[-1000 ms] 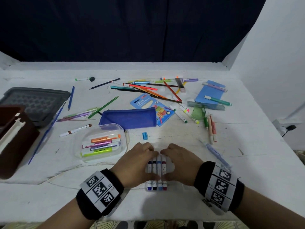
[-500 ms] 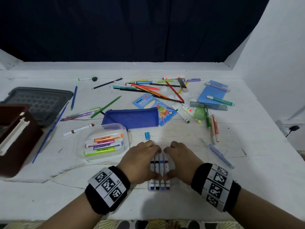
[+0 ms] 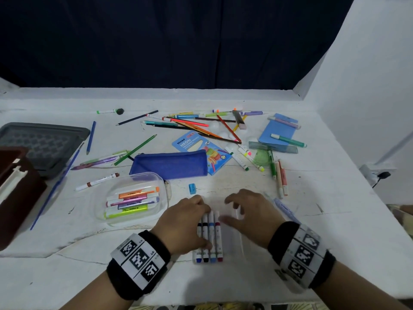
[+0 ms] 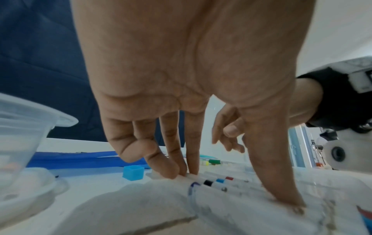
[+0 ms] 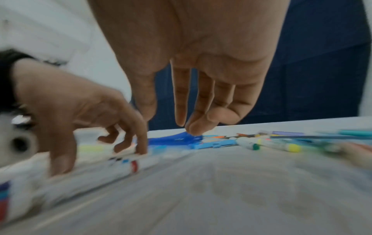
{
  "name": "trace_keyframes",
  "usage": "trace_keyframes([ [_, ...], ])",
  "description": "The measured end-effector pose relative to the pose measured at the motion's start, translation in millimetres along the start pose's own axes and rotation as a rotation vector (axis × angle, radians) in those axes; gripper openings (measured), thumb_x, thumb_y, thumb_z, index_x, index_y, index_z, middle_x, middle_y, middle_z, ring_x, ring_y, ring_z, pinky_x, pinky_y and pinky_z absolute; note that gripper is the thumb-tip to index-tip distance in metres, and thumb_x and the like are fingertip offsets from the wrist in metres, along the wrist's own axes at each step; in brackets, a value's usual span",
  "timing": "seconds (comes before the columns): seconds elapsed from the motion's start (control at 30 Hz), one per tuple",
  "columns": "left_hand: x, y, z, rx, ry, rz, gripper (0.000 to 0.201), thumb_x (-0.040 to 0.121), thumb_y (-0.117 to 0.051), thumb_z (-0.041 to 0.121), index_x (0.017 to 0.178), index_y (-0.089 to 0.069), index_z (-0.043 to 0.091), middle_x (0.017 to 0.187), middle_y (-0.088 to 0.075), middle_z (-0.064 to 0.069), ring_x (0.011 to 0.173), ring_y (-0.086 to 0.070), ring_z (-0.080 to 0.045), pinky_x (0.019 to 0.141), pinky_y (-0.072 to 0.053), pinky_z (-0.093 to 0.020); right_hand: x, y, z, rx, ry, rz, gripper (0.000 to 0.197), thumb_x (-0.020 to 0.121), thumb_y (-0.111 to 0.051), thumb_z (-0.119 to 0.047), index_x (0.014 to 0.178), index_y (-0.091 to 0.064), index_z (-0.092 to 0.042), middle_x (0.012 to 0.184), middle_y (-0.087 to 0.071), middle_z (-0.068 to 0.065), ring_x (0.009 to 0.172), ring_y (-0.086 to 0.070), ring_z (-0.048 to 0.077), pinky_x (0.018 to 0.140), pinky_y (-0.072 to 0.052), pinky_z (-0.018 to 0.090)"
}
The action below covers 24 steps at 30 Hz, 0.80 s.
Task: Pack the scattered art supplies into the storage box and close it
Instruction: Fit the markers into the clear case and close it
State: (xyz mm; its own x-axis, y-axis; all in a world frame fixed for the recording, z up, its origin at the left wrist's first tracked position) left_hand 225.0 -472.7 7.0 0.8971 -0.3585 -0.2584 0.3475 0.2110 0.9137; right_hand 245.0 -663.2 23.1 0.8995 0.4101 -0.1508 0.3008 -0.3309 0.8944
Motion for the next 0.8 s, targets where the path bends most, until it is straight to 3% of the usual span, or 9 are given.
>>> trace_keyframes([
  [0.07,-1,2,-2,-0.03,-0.006,0.008,0.067,0.077,-0.075,0.056,0.135,-0.05,0.033,0.125,-0.049,0.013,0.113,-0.048,-0.008,0.097,-0.046,-0.029,-4,15,22,0.035,-0.034,0.135,0.021,0.089,-0.059,-0.05,0.102,-0.06,-0.033,0.089,-0.055,-0.015,0.075,-0.052,-0.001,0.068,-0.043,0.017],
  [0.13,0,7,-1,-0.062,-0.006,0.039,0.059,0.084,-0.07,0.052,0.136,-0.049,0.035,0.124,-0.053,0.014,0.111,-0.05,-0.007,0.096,-0.045,-0.028,-6,30,53,-0.004,-0.111,0.183,0.013,0.087,-0.063,-0.043,0.087,-0.058,-0.031,0.082,-0.056,-0.015,0.072,-0.054,0.004,0.065,-0.041,0.019],
  [0.23,7,15,5,-0.181,-0.017,0.163,0.035,0.09,-0.064,0.05,0.122,-0.056,0.041,0.105,-0.06,0.02,0.09,-0.056,-0.002,0.082,-0.048,-0.025,-15,44,98,-0.065,-0.248,0.155,0.025,0.082,-0.068,-0.048,0.074,-0.054,-0.029,0.076,-0.059,-0.01,0.074,-0.055,0.014,0.064,-0.04,0.026],
  [0.3,17,22,17,-0.256,-0.041,0.244,0.022,0.091,-0.063,0.048,0.112,-0.059,0.042,0.094,-0.061,0.019,0.081,-0.059,-0.004,0.074,-0.049,-0.024,-22,46,119,-0.151,-0.317,0.09,0.032,0.079,-0.066,-0.057,0.077,-0.056,-0.027,0.08,-0.061,-0.009,0.076,-0.055,0.013,0.065,-0.043,0.027],
  [0.4,44,29,47,-0.274,-0.106,0.282,0.02,0.093,-0.06,0.049,0.111,-0.06,0.04,0.093,-0.06,0.017,0.078,-0.059,-0.005,0.072,-0.05,-0.026,-30,41,136,-0.224,-0.328,-0.069,0.036,0.074,-0.069,-0.059,0.09,-0.058,-0.028,0.092,-0.06,-0.008,0.083,-0.056,0.013,0.069,-0.047,0.027],
  [0.6,118,32,108,-0.099,-0.202,0.157,0.023,0.096,-0.056,0.047,0.115,-0.06,0.034,0.099,-0.06,0.012,0.082,-0.054,-0.008,0.076,-0.049,-0.031,-34,53,157,-0.156,-0.246,-0.092,0.015,0.089,-0.061,-0.041,0.088,-0.057,-0.026,0.092,-0.06,-0.004,0.084,-0.057,0.016,0.066,-0.043,0.025],
  [0.7,153,28,125,-0.038,-0.197,0.092,0.021,0.095,-0.058,0.039,0.112,-0.061,0.028,0.102,-0.064,0.007,0.087,-0.057,-0.014,0.073,-0.045,-0.03,-39,72,170,-0.04,-0.197,0.031,0.012,0.089,-0.062,-0.03,0.08,-0.054,-0.029,0.082,-0.062,-0.007,0.075,-0.058,0.013,0.067,-0.048,0.024],
  [0.8,181,26,134,0.004,-0.137,0.072,0.018,0.095,-0.055,0.031,0.111,-0.059,0.024,0.099,-0.062,0.005,0.092,-0.058,-0.019,0.07,-0.038,-0.03,-45,89,186,0.138,-0.131,0.196,0.015,0.081,-0.071,-0.016,0.073,-0.061,-0.024,0.069,-0.065,-0.007,0.058,-0.057,0.006,0.056,-0.042,0.016],
])
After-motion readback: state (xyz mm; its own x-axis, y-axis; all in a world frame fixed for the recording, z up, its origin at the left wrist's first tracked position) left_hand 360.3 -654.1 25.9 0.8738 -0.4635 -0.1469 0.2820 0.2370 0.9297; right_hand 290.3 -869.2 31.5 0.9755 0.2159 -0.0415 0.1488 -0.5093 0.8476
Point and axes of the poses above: each hand's wrist, its own x-axis towards the middle knuckle, its own y-axis out of the back of the hand, z = x × y, the point moved 1 cm from there along x, towards the middle knuckle
